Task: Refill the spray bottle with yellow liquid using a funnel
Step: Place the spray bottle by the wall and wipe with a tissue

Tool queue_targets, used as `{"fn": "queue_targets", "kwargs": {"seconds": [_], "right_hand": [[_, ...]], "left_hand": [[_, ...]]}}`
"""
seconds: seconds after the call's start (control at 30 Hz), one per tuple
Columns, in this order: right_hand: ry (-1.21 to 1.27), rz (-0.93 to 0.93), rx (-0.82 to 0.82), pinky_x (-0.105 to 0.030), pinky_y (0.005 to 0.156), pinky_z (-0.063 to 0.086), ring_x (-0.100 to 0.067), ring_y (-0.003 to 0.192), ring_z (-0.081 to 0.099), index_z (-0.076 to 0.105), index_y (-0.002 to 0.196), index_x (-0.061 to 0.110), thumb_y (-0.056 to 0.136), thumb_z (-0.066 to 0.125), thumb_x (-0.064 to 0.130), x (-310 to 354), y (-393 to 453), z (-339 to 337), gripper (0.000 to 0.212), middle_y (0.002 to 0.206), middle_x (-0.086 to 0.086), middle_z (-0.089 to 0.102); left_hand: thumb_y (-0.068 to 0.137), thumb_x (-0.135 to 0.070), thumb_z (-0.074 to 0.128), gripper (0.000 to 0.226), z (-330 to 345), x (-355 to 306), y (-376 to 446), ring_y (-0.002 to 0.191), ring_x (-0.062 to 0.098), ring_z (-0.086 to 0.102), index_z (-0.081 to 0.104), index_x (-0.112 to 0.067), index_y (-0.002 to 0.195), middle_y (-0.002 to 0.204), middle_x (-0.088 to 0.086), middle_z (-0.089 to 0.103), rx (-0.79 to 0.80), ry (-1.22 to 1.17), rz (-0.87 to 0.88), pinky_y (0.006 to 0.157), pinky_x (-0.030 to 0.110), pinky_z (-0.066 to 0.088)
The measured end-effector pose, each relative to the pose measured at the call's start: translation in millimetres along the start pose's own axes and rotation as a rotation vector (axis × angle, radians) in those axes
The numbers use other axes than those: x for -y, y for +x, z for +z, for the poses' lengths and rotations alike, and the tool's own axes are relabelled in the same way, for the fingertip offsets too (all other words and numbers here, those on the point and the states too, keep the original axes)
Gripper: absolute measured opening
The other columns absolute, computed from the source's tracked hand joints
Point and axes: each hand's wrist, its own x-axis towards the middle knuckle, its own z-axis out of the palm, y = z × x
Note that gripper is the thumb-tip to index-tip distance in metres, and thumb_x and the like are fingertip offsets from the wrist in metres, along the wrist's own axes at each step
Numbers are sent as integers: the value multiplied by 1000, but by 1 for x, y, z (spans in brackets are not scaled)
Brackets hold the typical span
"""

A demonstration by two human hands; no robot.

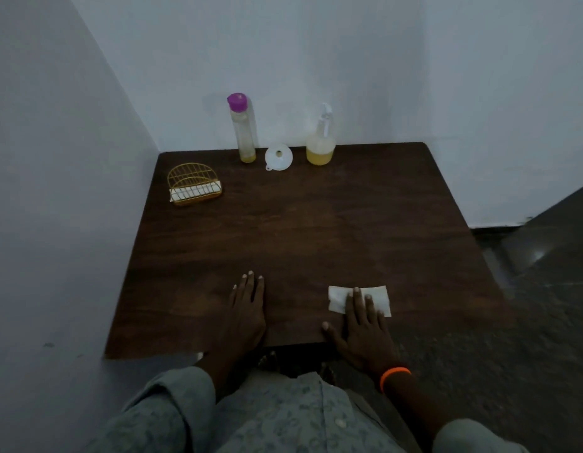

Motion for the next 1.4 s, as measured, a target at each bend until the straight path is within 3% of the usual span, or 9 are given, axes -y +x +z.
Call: {"fn": "queue_targets", "kwargs": {"seconds": [0.23,0.33,0.43,0.6,0.67,0.8,1.0,1.13,1.4], "right_hand": [[-59,-207,53,-56,122,4,-32,152,-19,-15,158,18,86,16,85,79,0,23,103,165,-1,-23],[-67,-333,127,-61,119,15,-36,154,-4,2,160,13,88,18,83,120,-2,38,101,168,-6,-5],[-103,-464,135,-65,113,31,-39,151,19,27,157,12,91,17,80,140,-6,59,96,166,-10,19],[-103,-488,112,-59,121,19,-31,155,3,13,160,15,90,16,82,127,-10,56,97,168,-6,3],[-100,-417,95,-57,120,24,-29,154,9,18,159,15,91,20,81,114,-15,50,95,168,-6,9],[-79,-233,30,-56,112,33,-30,148,33,41,152,15,92,27,79,78,-24,46,89,161,-6,35],[-87,-345,-142,-53,114,38,-28,132,55,55,140,5,92,47,40,51,-19,19,60,145,-17,55],[-140,-413,-203,-43,98,53,-28,109,70,73,112,4,64,84,27,29,3,10,55,119,-15,71],[-275,-476,-241,-38,82,58,-27,93,71,76,105,14,72,77,38,23,8,8,41,110,-12,73]], "left_hand": [[104,-38,13,64,-4,11,-35,149,41,22,31,0,152,161,23,20,-41,-78,-37,119,53,24],[90,-61,42,92,-2,22,-52,151,42,9,22,2,154,161,28,14,-26,-6,-19,120,56,20],[81,-64,45,99,1,37,-59,149,43,17,29,2,152,159,30,19,4,-15,-84,116,58,28],[84,-68,52,100,4,45,-61,146,46,24,34,5,149,156,32,25,-28,1,-39,115,57,26],[88,-64,53,95,1,36,-56,146,46,24,35,6,149,156,32,25,-48,27,6,116,58,26],[104,-48,15,73,-5,5,-44,146,45,27,40,5,146,155,31,30,-92,5,139,115,58,29],[85,-35,68,49,13,-32,-37,112,30,64,65,-4,123,126,17,65,-140,-115,489,96,40,51],[84,-31,63,31,5,-49,-36,88,22,64,68,-12,109,103,6,68,-142,-135,495,75,32,52],[85,-30,73,15,3,-52,-33,78,16,59,71,-17,92,88,0,64,-128,-144,441,69,27,44]]}}
